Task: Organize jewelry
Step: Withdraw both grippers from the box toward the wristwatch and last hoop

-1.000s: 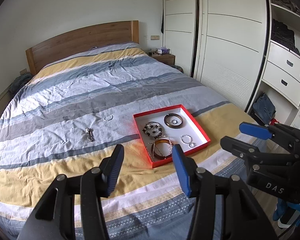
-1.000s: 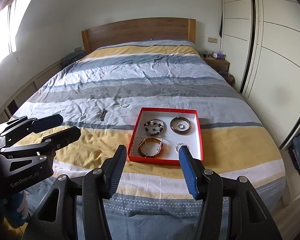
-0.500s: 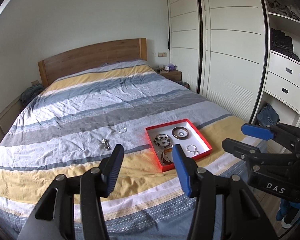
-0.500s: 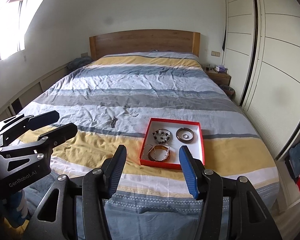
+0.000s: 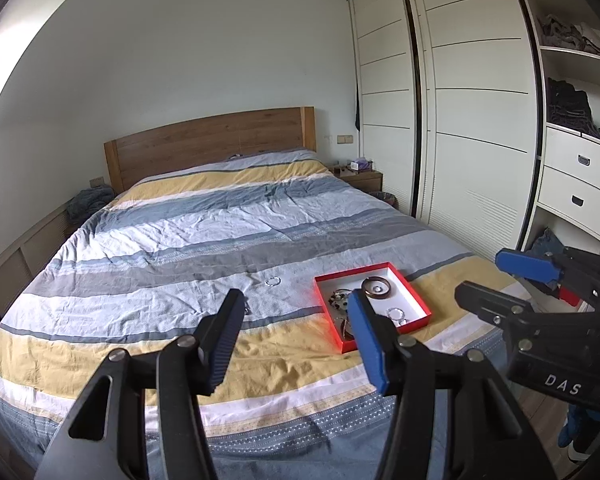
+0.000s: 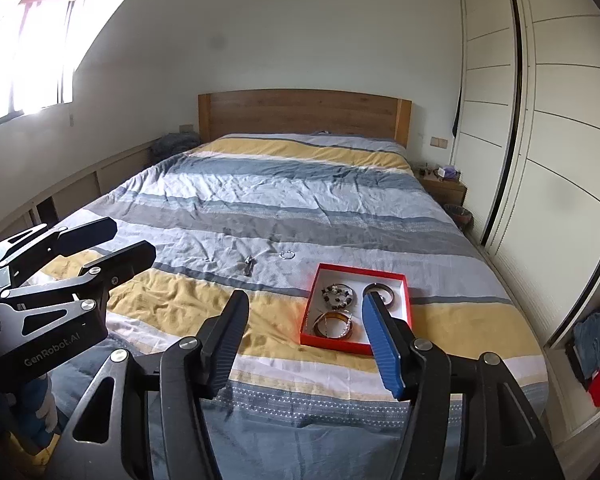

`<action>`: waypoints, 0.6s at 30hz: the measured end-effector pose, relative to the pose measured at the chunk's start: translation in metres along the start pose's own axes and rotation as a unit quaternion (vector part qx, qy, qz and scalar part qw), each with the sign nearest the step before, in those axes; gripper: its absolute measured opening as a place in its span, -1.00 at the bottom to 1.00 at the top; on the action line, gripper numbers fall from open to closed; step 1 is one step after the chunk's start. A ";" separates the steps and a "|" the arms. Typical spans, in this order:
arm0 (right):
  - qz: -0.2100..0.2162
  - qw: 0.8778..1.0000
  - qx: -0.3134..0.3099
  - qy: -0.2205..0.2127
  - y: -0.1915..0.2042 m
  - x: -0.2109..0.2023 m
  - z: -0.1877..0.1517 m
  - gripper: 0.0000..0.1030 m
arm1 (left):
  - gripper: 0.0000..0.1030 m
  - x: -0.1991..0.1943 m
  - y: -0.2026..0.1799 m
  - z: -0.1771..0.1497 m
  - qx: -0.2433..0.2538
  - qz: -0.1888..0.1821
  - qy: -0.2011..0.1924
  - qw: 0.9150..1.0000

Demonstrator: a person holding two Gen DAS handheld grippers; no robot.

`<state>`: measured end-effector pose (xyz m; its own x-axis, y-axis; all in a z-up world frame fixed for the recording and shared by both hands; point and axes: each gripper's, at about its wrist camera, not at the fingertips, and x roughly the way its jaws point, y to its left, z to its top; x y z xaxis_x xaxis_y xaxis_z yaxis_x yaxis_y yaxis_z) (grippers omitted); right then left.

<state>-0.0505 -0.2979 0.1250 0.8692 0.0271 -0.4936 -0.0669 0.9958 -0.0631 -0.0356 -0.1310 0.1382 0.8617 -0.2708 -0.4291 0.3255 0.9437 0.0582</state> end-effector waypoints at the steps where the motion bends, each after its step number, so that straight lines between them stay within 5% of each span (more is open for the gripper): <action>1: 0.001 1.000 -0.001 -0.002 0.001 -0.003 0.000 0.14 | 0.01 -0.004 0.001 -0.001 0.001 0.001 -0.002 1.000; 18: 0.006 1.000 -0.004 -0.005 0.010 -0.010 -0.002 0.23 | 0.03 -0.006 0.012 -0.005 -0.008 0.013 -0.009 1.000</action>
<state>-0.0609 -0.2888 0.1282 0.8731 0.0390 -0.4859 -0.0806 0.9946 -0.0650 -0.0391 -0.1173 0.1366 0.8767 -0.2496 -0.4112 0.2967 0.9535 0.0537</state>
